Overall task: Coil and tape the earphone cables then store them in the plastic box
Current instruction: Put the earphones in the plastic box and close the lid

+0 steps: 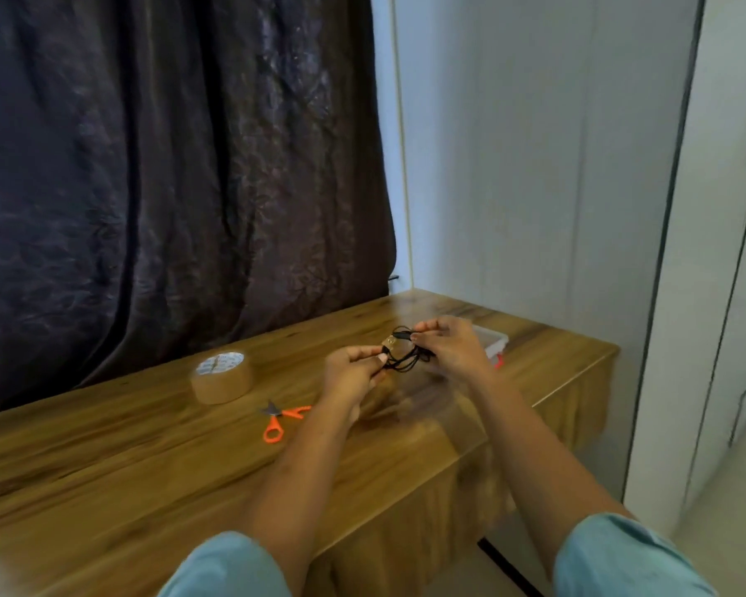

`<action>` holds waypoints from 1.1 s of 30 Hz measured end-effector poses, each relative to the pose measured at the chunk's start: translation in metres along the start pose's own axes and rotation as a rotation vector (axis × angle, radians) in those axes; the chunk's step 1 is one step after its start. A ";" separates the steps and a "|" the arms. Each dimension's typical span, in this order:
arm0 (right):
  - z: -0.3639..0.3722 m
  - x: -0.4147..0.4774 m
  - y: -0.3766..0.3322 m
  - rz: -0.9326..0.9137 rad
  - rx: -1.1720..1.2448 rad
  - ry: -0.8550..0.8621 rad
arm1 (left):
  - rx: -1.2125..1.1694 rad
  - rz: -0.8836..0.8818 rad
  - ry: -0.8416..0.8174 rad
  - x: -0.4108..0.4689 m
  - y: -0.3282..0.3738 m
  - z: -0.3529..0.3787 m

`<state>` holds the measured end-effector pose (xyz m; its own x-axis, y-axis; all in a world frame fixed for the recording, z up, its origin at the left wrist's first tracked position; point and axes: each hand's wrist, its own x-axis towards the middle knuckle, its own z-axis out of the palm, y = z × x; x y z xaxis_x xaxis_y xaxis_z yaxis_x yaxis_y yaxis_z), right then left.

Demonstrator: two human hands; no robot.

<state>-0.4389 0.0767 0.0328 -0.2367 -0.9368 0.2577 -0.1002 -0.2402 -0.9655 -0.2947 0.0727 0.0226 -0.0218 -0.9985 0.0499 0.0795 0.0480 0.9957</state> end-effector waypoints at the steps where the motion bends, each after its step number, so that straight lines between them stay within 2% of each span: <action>1: -0.012 0.009 -0.002 -0.013 -0.016 0.034 | 0.032 0.009 -0.006 0.006 0.003 0.015; 5: -0.051 0.039 -0.001 -0.029 -0.127 0.128 | 0.252 0.099 -0.004 0.038 0.012 0.062; 10: -0.069 0.060 0.022 -0.022 -0.428 0.149 | 0.488 0.114 -0.012 0.067 -0.005 0.085; 14: -0.068 0.074 0.024 -0.047 -0.706 0.067 | 0.634 0.163 -0.045 0.077 -0.017 0.090; 18: -0.065 0.077 0.028 -0.052 -1.049 -0.028 | 0.889 0.278 -0.015 0.078 -0.016 0.092; 23: -0.062 0.074 0.036 -0.044 -1.169 0.058 | 1.012 0.301 -0.027 0.081 -0.021 0.092; 25: -0.062 0.071 0.035 -0.096 -1.249 0.185 | 1.005 0.298 -0.040 0.084 -0.026 0.089; 26: -0.064 0.069 0.036 -0.103 -1.245 0.251 | 1.001 0.300 -0.033 0.086 -0.028 0.088; 28: -0.067 0.066 0.040 0.002 -1.125 0.335 | 0.946 0.263 -0.021 0.087 -0.032 0.086; 30: -0.070 0.062 0.047 0.154 -0.913 0.375 | 0.717 0.188 -0.084 0.088 -0.035 0.086; 33: -0.065 0.058 0.055 0.213 -0.633 0.427 | 0.410 0.103 -0.127 0.081 -0.030 0.085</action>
<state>-0.5207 0.0258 -0.0032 -0.6502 -0.7368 0.1853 -0.5112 0.2438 -0.8242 -0.3837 -0.0077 0.0035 -0.1584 -0.9782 0.1344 -0.3139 0.1789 0.9324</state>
